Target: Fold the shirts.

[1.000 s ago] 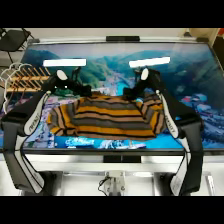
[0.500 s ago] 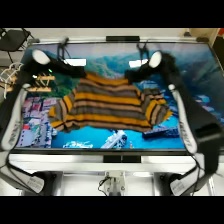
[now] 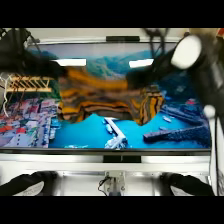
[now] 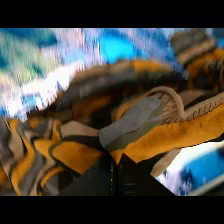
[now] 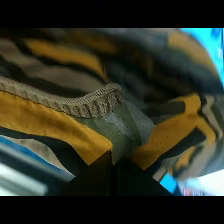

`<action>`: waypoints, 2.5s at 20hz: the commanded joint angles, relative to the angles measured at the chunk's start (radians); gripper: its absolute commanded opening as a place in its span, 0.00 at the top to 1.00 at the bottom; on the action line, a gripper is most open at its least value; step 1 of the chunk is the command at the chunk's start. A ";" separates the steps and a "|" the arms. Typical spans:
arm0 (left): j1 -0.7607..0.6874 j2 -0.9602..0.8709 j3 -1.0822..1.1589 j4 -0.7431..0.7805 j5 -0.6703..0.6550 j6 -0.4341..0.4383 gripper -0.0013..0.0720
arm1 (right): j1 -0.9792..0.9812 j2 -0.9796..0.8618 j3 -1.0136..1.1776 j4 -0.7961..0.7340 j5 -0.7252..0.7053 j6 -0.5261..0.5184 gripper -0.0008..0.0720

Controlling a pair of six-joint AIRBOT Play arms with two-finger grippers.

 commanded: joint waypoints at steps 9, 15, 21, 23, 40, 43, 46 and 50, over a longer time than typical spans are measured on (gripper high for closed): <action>-0.456 0.451 -1.163 0.062 0.443 -0.520 0.92 | 0.415 0.304 -0.849 -0.142 -0.104 0.509 0.30; -0.463 0.447 -1.163 0.063 0.535 -0.476 0.90 | 0.356 0.288 -0.702 -0.082 -0.179 0.548 0.30; -0.463 0.448 -1.159 0.067 0.534 -0.423 0.46 | 0.357 0.092 -0.752 0.043 -0.222 0.505 0.30; -0.463 0.448 -1.150 0.067 0.534 -0.423 0.35 | 0.357 0.023 -0.752 0.103 -0.256 0.486 0.30; -0.459 0.449 -1.141 0.073 0.502 -0.444 0.35 | 0.357 0.017 -0.751 0.058 -0.244 0.647 0.90; -0.399 0.449 -1.075 0.073 0.426 -0.456 0.35 | 0.357 0.136 -0.752 0.011 -0.246 0.644 0.90; -0.357 0.447 -1.058 0.073 0.429 -0.406 0.63 | 0.357 0.179 -0.752 -0.047 -0.257 0.726 0.29; -0.359 0.447 -1.064 0.070 0.406 -0.385 0.91 | 0.357 0.043 -0.752 -0.029 -0.335 0.727 0.28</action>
